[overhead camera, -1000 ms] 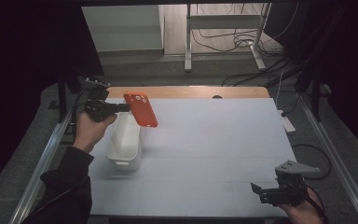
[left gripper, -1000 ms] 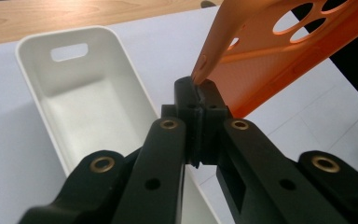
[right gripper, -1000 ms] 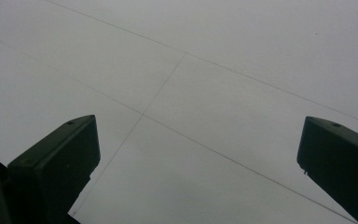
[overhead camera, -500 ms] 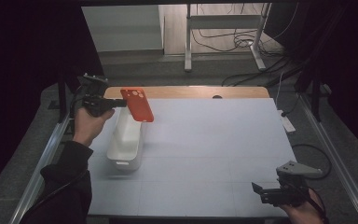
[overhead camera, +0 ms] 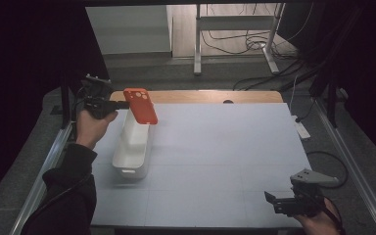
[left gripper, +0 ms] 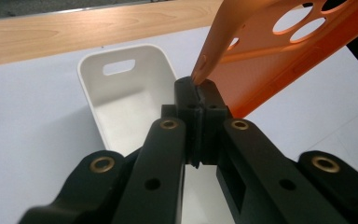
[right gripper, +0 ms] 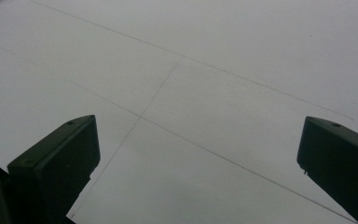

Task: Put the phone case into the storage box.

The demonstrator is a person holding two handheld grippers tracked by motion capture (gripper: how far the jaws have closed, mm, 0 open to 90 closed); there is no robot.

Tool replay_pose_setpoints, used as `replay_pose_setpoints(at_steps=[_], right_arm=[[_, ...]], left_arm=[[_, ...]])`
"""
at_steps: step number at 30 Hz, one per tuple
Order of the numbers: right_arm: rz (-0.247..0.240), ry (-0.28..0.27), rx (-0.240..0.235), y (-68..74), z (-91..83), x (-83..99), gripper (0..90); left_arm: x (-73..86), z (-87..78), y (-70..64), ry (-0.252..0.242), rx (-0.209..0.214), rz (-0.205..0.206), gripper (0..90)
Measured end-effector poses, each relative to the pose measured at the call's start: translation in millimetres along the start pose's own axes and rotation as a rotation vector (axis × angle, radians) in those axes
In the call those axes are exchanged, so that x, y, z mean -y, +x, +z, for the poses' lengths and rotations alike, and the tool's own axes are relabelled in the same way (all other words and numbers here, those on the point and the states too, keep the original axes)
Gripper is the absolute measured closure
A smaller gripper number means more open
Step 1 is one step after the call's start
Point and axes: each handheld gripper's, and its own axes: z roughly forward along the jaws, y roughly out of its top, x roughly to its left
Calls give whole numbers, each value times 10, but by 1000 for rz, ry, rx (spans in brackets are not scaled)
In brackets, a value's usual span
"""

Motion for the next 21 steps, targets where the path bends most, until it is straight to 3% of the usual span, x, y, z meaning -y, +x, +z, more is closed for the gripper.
replay_pose_setpoints(at_steps=[21], right_arm=[[-13, 10, -7, 11, 16, -4, 0]], left_arm=[[-109, 76, 199, 4, -88, -33, 890]])
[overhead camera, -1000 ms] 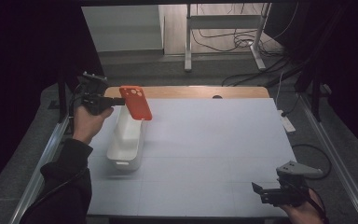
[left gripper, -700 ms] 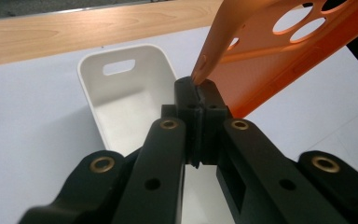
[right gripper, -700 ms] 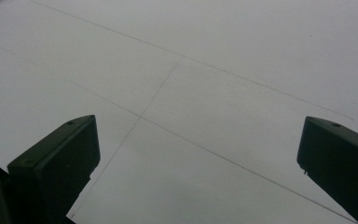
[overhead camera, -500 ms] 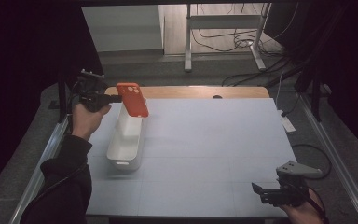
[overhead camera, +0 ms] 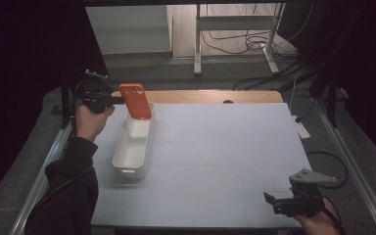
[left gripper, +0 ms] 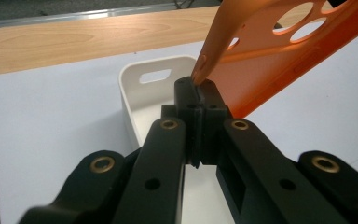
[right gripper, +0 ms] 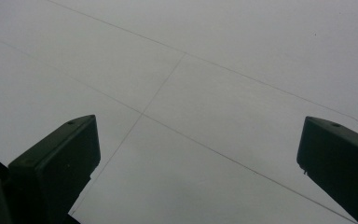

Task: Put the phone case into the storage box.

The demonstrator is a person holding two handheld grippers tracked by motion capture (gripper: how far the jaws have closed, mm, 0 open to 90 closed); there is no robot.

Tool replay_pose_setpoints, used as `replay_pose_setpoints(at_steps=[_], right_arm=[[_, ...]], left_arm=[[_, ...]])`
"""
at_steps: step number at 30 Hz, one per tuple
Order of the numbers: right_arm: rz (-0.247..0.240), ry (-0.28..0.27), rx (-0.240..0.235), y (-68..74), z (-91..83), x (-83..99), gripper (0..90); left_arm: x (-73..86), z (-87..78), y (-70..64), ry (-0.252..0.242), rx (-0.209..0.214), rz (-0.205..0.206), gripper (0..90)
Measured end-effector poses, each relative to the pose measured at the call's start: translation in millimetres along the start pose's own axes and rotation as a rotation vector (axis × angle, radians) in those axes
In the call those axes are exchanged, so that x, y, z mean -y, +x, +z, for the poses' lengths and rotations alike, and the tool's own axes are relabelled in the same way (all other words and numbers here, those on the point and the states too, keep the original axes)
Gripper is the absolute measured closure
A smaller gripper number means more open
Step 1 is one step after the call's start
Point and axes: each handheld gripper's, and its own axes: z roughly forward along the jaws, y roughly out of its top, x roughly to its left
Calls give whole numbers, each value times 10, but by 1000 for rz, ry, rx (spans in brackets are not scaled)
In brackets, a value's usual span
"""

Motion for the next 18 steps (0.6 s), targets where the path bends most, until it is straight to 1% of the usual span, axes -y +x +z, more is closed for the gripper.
replay_pose_setpoints(at_steps=[7, 18], right_arm=[[-2, 3, 0, 4, 2, -1, 0], [-9, 9, -3, 9, 7, -3, 0]], left_arm=[[-10, 56, 49, 9, -15, -13, 890], [13, 205, 105, 31, -30, -23, 890]])
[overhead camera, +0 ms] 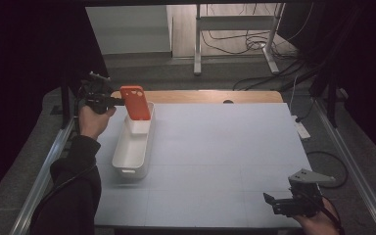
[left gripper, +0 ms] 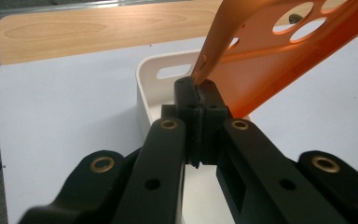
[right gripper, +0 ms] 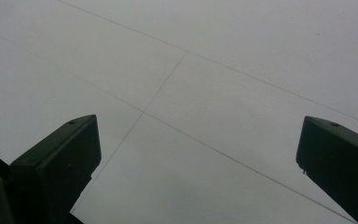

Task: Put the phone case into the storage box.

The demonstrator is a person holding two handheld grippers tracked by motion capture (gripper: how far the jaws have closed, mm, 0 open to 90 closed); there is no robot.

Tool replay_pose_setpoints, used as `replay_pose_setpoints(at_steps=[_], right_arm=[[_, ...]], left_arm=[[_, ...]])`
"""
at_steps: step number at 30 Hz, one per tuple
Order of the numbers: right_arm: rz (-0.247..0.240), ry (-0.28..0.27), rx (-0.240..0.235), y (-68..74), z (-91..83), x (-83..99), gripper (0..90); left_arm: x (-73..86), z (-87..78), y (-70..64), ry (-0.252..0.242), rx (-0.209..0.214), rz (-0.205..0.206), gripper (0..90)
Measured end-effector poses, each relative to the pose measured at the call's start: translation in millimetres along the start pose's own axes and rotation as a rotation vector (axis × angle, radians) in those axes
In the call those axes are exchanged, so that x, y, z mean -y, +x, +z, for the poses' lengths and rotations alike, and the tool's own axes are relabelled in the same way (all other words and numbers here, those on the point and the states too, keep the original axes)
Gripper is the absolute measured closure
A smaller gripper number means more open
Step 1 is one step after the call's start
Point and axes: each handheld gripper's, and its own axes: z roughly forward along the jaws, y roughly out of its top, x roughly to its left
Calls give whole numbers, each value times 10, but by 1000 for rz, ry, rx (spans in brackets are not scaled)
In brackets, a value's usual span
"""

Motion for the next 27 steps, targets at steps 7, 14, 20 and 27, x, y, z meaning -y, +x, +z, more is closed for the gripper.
replay_pose_setpoints(at_steps=[7, 14, 20, 27], right_arm=[[-4, 2, -3, 3, 3, 0, 0], [-9, 5, -5, 4, 2, -1, 0], [-13, 7, -5, 7, 3, -2, 0], [-16, 6, -7, 9, 5, -2, 1]], left_arm=[[17, 123, 8, 20, -10, -2, 890], [32, 209, 16, 37, -21, -6, 890], [52, 289, 33, 53, -34, -5, 890], [84, 390, 49, 70, -48, -15, 890]])
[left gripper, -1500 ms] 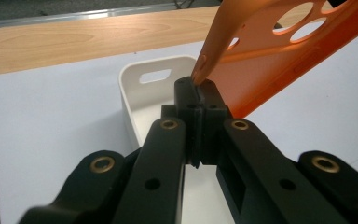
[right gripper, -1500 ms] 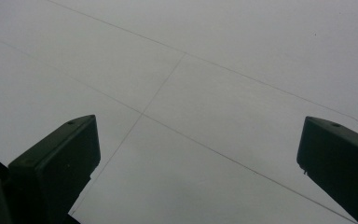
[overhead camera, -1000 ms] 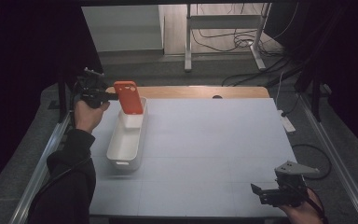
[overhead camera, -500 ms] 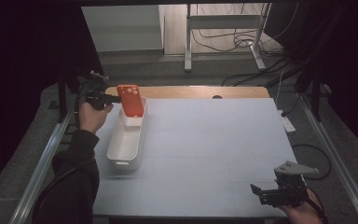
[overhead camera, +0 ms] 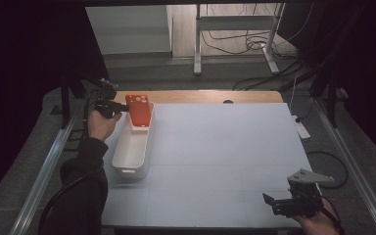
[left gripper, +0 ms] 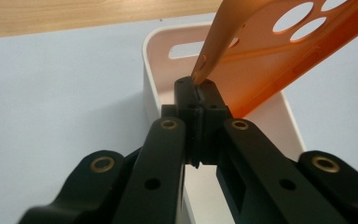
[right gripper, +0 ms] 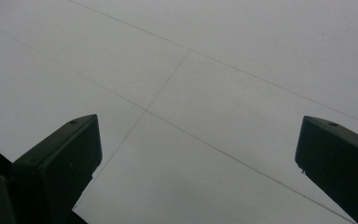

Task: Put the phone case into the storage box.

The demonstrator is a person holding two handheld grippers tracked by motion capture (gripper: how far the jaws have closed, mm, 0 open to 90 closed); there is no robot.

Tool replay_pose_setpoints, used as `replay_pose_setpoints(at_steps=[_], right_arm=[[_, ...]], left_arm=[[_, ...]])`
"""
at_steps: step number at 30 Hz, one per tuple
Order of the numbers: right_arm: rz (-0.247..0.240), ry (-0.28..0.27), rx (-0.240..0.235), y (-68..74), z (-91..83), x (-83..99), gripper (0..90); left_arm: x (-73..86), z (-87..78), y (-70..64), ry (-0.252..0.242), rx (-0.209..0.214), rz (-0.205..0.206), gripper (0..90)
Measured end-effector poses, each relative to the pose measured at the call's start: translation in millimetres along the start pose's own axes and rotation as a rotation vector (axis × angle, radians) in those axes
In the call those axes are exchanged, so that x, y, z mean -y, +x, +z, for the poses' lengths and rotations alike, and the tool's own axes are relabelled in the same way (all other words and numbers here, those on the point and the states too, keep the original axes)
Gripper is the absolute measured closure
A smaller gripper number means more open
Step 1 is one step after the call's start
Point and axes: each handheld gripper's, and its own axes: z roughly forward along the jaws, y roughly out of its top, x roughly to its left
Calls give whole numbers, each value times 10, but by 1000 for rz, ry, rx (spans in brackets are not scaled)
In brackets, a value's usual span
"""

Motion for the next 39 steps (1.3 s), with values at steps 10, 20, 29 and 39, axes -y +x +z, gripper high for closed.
replay_pose_setpoints(at_steps=[10, 20, 29, 39], right_arm=[[-1, 1, -1, 1, 1, 0, 2], [-1, 2, -2, 1, 2, 0, 3], [-2, 3, -2, 3, 2, 0, 3], [-3, 2, -2, 5, 1, 0, 3]], left_arm=[[13, 102, -4, 18, -22, -7, 890], [23, 214, 10, 40, -30, -24, 888], [11, 254, 22, 11, -6, -42, 831], [13, 201, -37, -48, 4, 30, 617]])
